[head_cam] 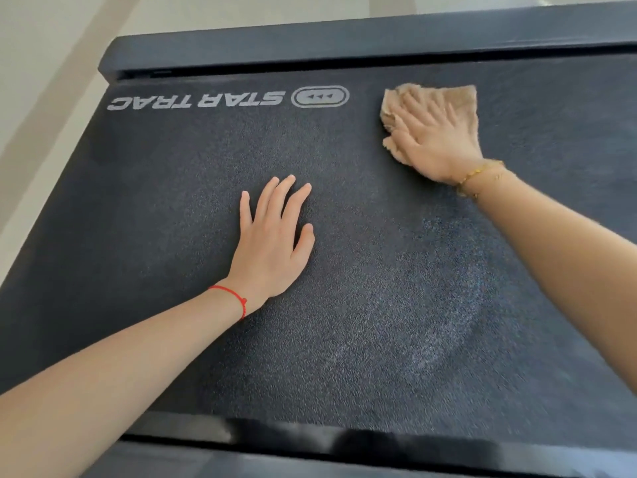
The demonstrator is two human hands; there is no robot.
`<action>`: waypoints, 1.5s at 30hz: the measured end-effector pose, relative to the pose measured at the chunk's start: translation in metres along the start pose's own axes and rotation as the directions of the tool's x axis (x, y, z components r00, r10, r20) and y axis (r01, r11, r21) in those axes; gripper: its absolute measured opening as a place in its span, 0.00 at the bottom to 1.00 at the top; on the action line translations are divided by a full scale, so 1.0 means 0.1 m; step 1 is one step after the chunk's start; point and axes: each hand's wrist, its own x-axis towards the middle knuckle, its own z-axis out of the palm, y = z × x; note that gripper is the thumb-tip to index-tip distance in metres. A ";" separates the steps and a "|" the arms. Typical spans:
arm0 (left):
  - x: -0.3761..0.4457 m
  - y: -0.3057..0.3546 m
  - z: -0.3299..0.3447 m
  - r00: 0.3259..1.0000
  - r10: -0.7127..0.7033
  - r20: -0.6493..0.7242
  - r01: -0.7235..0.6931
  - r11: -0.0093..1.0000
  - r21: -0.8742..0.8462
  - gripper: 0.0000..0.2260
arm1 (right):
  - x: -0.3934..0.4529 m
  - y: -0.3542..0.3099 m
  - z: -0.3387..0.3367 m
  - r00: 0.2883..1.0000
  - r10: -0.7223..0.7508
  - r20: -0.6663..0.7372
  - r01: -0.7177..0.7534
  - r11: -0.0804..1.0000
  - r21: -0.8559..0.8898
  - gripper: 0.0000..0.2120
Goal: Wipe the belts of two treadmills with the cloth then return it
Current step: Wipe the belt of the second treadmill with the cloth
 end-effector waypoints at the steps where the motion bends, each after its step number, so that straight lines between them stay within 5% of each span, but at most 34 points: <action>1: 0.00 0.01 -0.01 1.000 -0.003 -0.003 0.003 1.000 0.003 0.24 | -0.20 -0.10 0.02 0.999 -0.052 0.009 0.052 0.999 -0.008 0.26; 6: -0.02 0.03 -0.02 1.000 0.000 -0.011 0.000 1.000 0.020 0.24 | -1.56 -0.73 0.23 0.931 -0.360 0.055 0.361 0.932 -0.015 0.27; 11: -0.03 0.02 0.01 0.999 0.014 -0.040 -0.014 1.000 0.003 0.24 | -2.24 -0.80 0.40 0.884 -0.453 0.113 0.459 0.888 -0.025 0.28; 16: -0.05 0.02 0.01 0.999 0.013 -0.048 -0.013 1.000 0.011 0.23 | -1.89 -0.29 0.25 0.990 -0.143 -0.002 0.143 0.990 -0.018 0.29; 20: -0.04 0.02 0.02 0.999 0.013 -0.043 -0.013 1.000 0.005 0.24 | -1.69 -0.24 0.21 0.991 0.118 -0.061 -0.117 0.993 0.024 0.26; 27: -0.05 0.01 0.05 0.997 0.025 -0.071 -0.024 1.000 0.008 0.23 | -2.60 -1.18 0.48 0.934 -0.352 0.053 0.352 0.936 0.019 0.26; 30: -0.06 -0.01 0.05 0.997 0.028 -0.065 -0.027 0.999 0.021 0.24 | -2.78 -1.11 0.47 0.909 -0.406 0.099 0.404 0.914 0.039 0.26; 35: -0.06 -0.01 0.05 0.998 0.023 -0.057 -0.021 0.999 0.029 0.24 | -2.45 -0.56 0.30 0.998 -0.057 0.010 0.057 0.998 -0.017 0.26; 39: -0.05 0.01 0.04 0.998 0.024 -0.061 -0.023 1.000 0.021 0.24 | -2.16 -0.65 0.29 0.987 0.149 -0.054 -0.148 0.989 0.016 0.25; 45: -0.05 0.00 0.06 0.996 0.031 -0.078 -0.029 0.999 0.016 0.24 | -2.63 -1.49 0.57 0.960 -0.280 0.028 0.280 0.960 -0.003 0.26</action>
